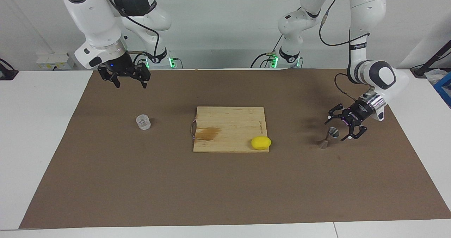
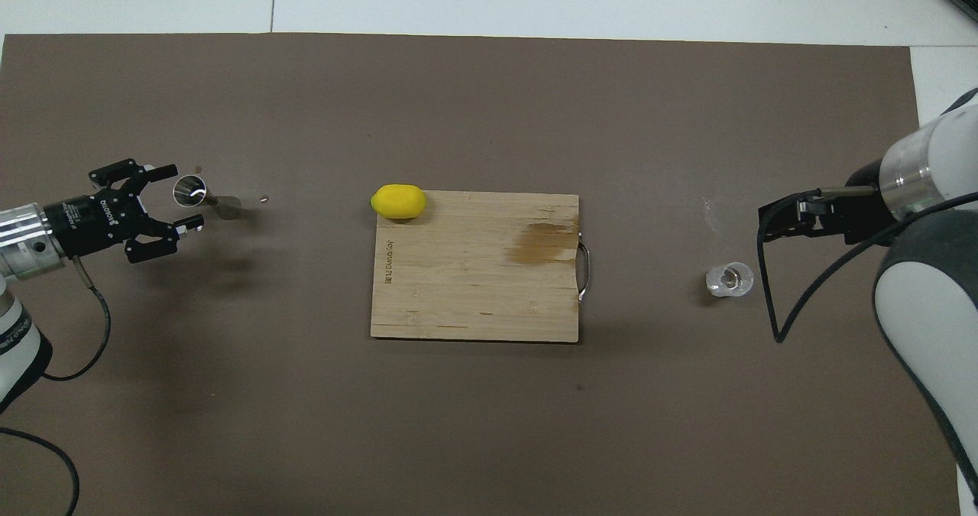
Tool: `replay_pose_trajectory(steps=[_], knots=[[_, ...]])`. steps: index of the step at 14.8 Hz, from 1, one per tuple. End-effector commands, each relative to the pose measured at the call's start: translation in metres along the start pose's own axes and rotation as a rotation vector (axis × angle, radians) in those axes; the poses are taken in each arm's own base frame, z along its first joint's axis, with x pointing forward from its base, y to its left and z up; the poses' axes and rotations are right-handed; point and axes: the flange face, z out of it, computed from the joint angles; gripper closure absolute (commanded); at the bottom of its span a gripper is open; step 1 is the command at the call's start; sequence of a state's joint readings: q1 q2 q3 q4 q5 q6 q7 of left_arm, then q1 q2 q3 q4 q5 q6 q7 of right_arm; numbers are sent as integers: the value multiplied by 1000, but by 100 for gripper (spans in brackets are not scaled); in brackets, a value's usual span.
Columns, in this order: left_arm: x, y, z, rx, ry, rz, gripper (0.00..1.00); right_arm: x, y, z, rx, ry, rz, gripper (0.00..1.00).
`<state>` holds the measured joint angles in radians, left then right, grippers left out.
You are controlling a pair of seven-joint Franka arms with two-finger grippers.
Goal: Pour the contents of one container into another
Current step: 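Reach the left gripper to the small metal cup, then close the left gripper on the metal cup and lift it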
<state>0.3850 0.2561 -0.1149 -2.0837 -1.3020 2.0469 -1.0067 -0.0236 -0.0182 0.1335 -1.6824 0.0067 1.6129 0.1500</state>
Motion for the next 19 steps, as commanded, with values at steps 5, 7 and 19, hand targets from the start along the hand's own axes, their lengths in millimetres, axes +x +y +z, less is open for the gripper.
replay_pose_trajectory(steps=[5, 7, 19], knots=[[1, 0, 4, -18, -4, 65, 17, -4, -3, -4, 3, 5, -34, 0], [1, 0, 7, -29, 3, 72, 17, -4, -4, -3, 1, -1, -34, 0], [0, 3, 10, -85, -16, 40, 28, -2, 1, -4, -64, 21, -27, 1]])
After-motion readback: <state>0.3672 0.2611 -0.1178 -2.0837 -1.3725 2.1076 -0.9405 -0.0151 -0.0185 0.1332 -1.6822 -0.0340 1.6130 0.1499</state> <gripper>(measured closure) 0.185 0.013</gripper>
